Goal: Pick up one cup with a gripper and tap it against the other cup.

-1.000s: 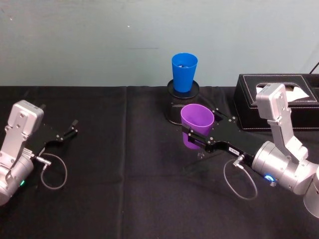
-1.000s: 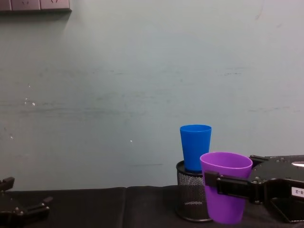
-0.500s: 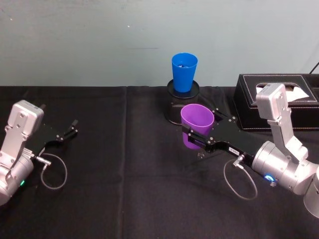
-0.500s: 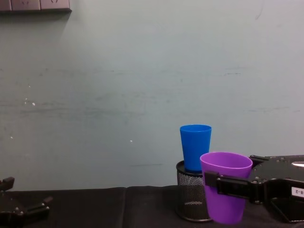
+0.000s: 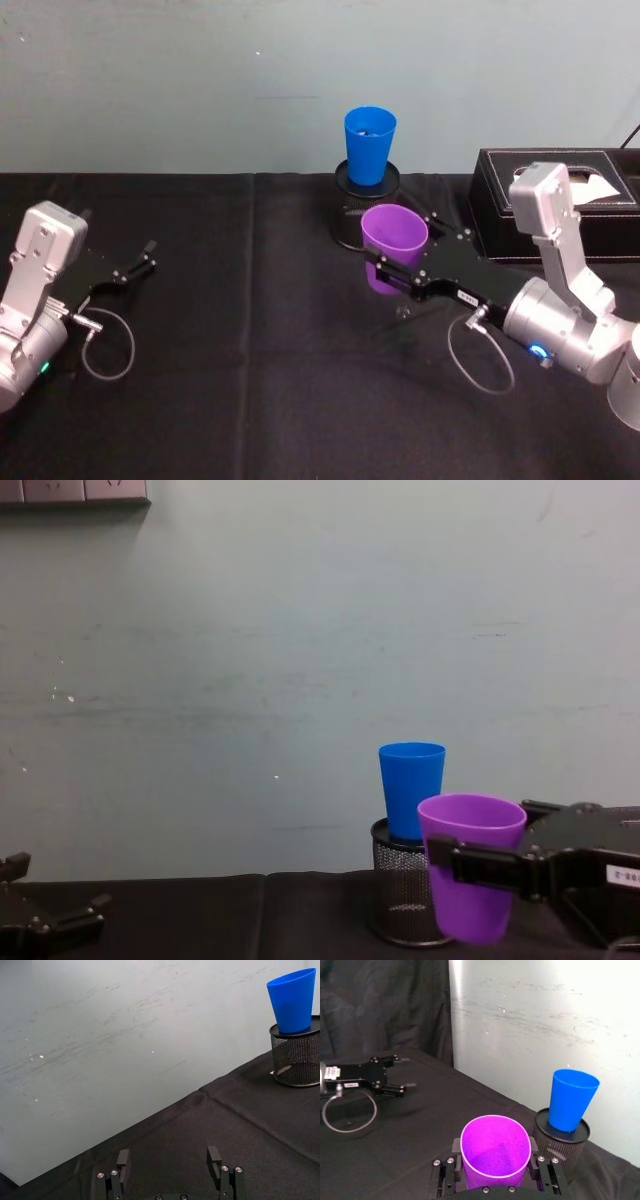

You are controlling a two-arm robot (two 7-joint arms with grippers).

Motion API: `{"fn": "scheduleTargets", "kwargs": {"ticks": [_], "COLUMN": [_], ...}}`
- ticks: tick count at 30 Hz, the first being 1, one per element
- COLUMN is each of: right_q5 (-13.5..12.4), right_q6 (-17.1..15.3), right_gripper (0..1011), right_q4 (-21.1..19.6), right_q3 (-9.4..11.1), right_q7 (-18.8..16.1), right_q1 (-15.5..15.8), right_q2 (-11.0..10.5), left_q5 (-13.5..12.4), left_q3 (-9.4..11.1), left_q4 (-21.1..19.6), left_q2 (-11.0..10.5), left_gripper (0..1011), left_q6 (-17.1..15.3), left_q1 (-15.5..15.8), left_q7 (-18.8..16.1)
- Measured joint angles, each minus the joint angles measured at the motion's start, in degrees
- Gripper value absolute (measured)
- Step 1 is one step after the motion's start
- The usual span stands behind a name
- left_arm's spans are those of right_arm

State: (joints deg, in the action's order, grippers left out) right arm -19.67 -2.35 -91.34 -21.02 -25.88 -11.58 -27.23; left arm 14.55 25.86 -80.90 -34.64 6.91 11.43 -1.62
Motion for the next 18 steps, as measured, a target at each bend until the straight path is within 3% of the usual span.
{"fn": "scheduleTargets", "kwargs": {"ticks": [8, 18], "right_q5": [1.6, 0.2], "right_q6": [-1.0, -2.4], "right_gripper": [739, 739], "right_q4": [3.5, 10.2], "right_q3": [-0.8, -0.8], "right_q7": [0.3, 0.2], "right_q1": [-4.5, -10.3], "right_q2": [1.5, 4.9], "left_q5": [0.0, 0.0], "left_q3": [0.0, 0.0], "left_q4": [0.0, 0.0], "left_q2": [0.0, 0.0], "left_gripper": [1000, 1000], "left_q6": [0.0, 0.0], "left_q1": [0.0, 0.0], "left_q7": [0.0, 0.0]}}
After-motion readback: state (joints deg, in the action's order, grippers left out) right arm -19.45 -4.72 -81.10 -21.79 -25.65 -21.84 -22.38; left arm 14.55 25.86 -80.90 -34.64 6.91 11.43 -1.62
